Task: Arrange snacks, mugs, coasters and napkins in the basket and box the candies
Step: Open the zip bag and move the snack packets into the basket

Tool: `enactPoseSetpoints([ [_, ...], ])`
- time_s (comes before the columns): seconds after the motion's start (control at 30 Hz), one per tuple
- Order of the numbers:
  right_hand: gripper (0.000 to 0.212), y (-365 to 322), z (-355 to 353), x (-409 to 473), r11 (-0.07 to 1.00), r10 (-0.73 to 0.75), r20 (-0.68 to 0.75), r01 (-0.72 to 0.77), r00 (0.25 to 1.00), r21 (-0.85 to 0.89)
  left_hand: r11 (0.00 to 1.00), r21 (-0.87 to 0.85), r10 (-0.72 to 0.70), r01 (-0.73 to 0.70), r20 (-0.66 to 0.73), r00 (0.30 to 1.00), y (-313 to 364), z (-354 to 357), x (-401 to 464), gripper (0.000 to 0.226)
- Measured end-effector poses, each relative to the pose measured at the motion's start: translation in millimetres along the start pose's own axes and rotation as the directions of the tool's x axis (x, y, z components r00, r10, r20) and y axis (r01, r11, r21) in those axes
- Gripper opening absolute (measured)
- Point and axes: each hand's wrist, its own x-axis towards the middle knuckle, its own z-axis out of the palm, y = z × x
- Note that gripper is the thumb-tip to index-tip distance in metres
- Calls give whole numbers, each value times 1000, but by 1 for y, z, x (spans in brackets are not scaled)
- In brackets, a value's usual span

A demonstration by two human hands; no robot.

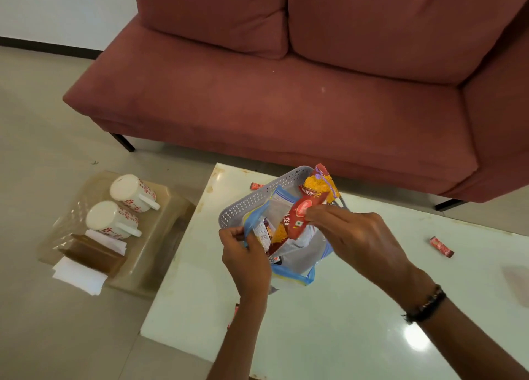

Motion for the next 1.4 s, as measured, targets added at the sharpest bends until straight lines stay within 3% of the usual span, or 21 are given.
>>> enactPoseSetpoints([
  [0.07,44,7,-1,-9,998,15,-68,-10,998,64,1000,2,-1,1,10,1000,0,1,-2,5],
  [0.3,17,32,-12,-18,962,189,-260,-125,947,245,998,38,42,-45,54,998,1,18,-7,9],
  [0.5,12,67,-40,-1,978,174,-387,-113,905,173,998,67,3,-3,-6,1000,7,26,8,9],
  [0.63,12,106,-40,7,992,104,-385,-66,917,109,996,85,-32,36,-41,999,5,19,18,7],
  [0.8,15,146,13,-7,991,-19,-131,36,991,129,994,108,-28,27,2,1000,3,19,14,9],
  [0.97,17,172,79,-28,985,-135,134,119,982,124,995,98,-36,34,13,999,1,26,12,6],
  [1.1,30,193,112,-30,977,-213,348,203,913,66,996,90,-23,22,8,1000,-1,31,9,5],
  [1.2,31,214,127,-39,974,-180,526,225,832,-24,995,92,-31,30,9,999,-4,34,6,5],
  [1.4,30,228,134,-59,997,-4,714,59,700,-52,995,99,-33,32,9,999,-4,39,5,5],
])
